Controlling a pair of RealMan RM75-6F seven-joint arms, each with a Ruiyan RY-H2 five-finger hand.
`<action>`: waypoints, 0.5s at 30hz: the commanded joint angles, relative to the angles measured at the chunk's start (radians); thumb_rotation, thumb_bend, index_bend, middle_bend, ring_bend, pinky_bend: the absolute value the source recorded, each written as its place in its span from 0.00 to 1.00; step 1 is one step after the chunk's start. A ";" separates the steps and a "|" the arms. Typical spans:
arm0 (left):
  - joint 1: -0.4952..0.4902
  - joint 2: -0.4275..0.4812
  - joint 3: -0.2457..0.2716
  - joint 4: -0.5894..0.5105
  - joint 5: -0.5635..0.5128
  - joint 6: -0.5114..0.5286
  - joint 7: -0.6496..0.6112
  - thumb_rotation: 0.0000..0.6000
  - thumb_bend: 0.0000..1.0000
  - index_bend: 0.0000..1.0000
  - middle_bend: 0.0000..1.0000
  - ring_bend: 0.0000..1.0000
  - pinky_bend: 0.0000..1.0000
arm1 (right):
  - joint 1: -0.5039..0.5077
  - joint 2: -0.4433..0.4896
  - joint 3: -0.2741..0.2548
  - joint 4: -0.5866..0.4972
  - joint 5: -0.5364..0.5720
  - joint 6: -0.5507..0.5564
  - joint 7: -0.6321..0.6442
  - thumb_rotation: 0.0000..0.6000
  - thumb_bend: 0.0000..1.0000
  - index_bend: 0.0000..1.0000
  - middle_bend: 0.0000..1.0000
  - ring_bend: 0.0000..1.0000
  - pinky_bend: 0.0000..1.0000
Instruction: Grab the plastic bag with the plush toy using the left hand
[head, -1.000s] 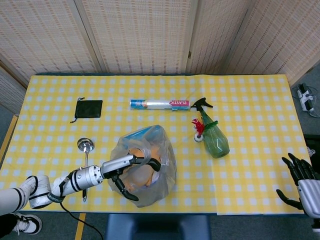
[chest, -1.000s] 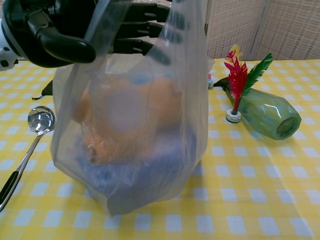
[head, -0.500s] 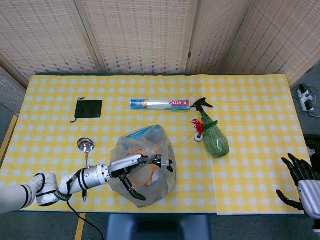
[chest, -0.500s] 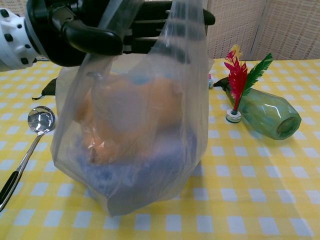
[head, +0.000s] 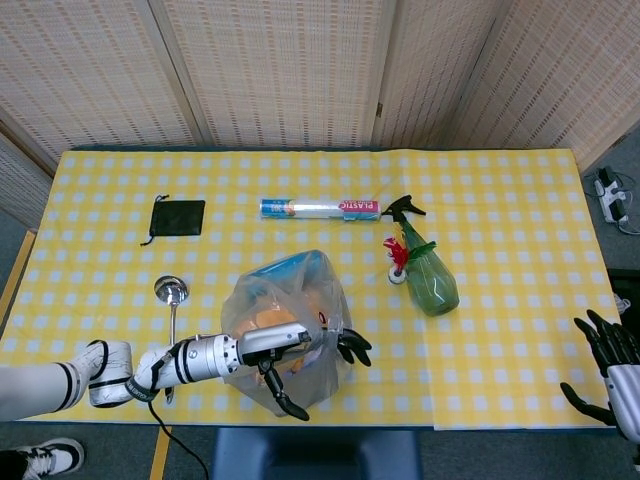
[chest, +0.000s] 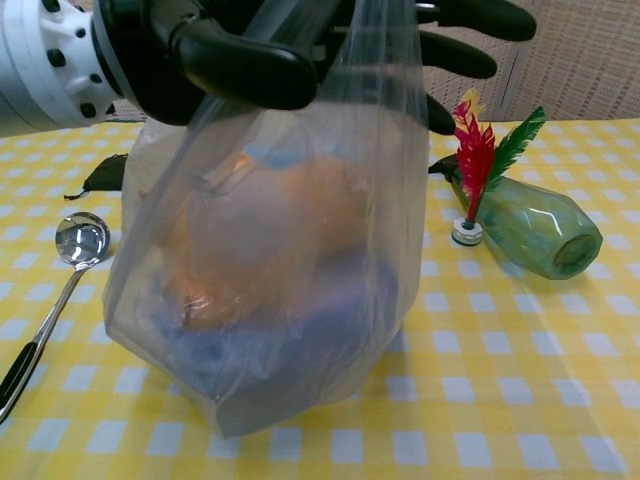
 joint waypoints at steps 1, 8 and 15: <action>-0.019 -0.002 -0.005 -0.013 0.003 -0.006 -0.016 1.00 0.10 0.16 0.25 0.20 0.28 | -0.003 0.001 0.000 0.006 -0.002 0.006 0.010 1.00 0.31 0.00 0.00 0.00 0.00; -0.066 0.006 -0.017 -0.055 0.005 -0.014 -0.078 1.00 0.10 0.14 0.25 0.20 0.29 | -0.002 0.004 -0.002 0.012 -0.010 0.007 0.023 1.00 0.31 0.00 0.00 0.00 0.00; -0.044 0.029 -0.017 -0.127 -0.025 0.018 -0.040 1.00 0.10 0.19 0.32 0.32 0.50 | -0.009 0.005 0.000 0.017 -0.013 0.022 0.035 1.00 0.31 0.00 0.00 0.00 0.00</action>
